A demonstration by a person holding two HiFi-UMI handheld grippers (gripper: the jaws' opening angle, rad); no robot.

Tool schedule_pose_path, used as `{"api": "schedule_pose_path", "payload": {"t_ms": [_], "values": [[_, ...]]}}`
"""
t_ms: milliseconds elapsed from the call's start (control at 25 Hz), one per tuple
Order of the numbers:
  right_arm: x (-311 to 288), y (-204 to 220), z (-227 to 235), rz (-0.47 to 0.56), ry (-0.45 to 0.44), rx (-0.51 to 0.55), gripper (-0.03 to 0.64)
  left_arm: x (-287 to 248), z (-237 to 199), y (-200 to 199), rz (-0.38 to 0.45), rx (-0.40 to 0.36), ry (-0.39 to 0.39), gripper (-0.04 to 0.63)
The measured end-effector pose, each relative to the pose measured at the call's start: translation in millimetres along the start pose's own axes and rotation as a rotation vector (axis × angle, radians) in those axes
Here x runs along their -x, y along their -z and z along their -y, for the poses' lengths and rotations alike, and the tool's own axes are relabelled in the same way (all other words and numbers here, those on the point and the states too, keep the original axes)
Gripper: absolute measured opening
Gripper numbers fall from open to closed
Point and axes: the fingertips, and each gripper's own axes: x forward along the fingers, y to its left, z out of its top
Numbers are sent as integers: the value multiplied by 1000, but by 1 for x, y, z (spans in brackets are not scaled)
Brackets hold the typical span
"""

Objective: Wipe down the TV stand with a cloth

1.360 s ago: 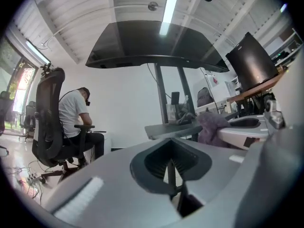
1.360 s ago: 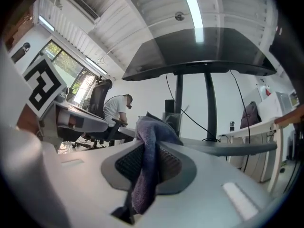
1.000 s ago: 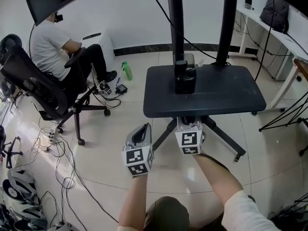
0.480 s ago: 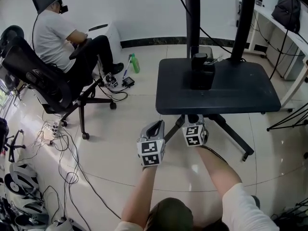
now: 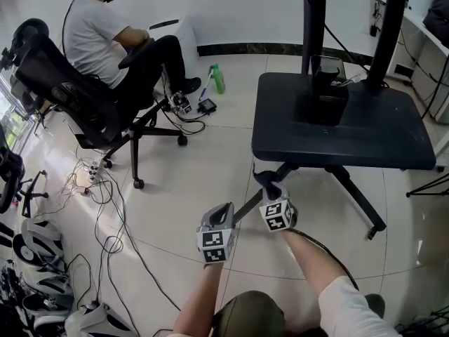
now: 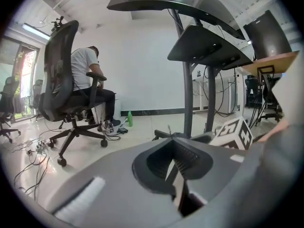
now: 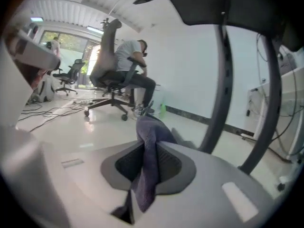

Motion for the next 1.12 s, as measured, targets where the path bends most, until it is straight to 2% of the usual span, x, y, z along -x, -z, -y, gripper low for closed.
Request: {"api": "schedule_pose_path", "payload": {"t_ms": [80,160,200,280,360,480,560,640,720,800,840,880,960,1040,1120], "values": [[4,23,-88,-35,-118,26,58,25,-15,18,-6,10,-37,69],[13,38,-158,-42,-200,17,58,42,-26,37,-25,27,-66,69],[17,42,-179,-33,-221,3,58,47,-30,46,-35,35,-77,69],[26,39,-190,6,-225,-23,58,49,-29,52,-44,38,-84,69],[44,13,-164,80,-185,-47,58,48,-21,40,-22,25,-74,69],[108,-67,-83,282,-63,-65,58,53,1,-26,87,12,-55,69],[180,-131,-14,411,46,-60,60,64,25,-100,200,22,-32,74],[263,-184,49,442,162,-95,60,89,58,-189,341,50,11,74],[345,-217,103,465,269,-70,58,126,98,-277,521,58,67,74],[414,-245,139,619,341,15,58,154,138,-332,662,40,117,74],[439,-256,148,685,367,47,58,159,155,-343,682,31,139,74],[456,-262,154,712,389,62,60,157,167,-347,671,25,162,74],[461,-257,160,694,410,41,58,149,178,-343,594,20,206,74],[440,-250,174,639,424,-3,58,136,182,-320,455,-11,223,74],[394,-229,206,567,422,-36,58,104,196,-289,359,-12,197,74]]}}
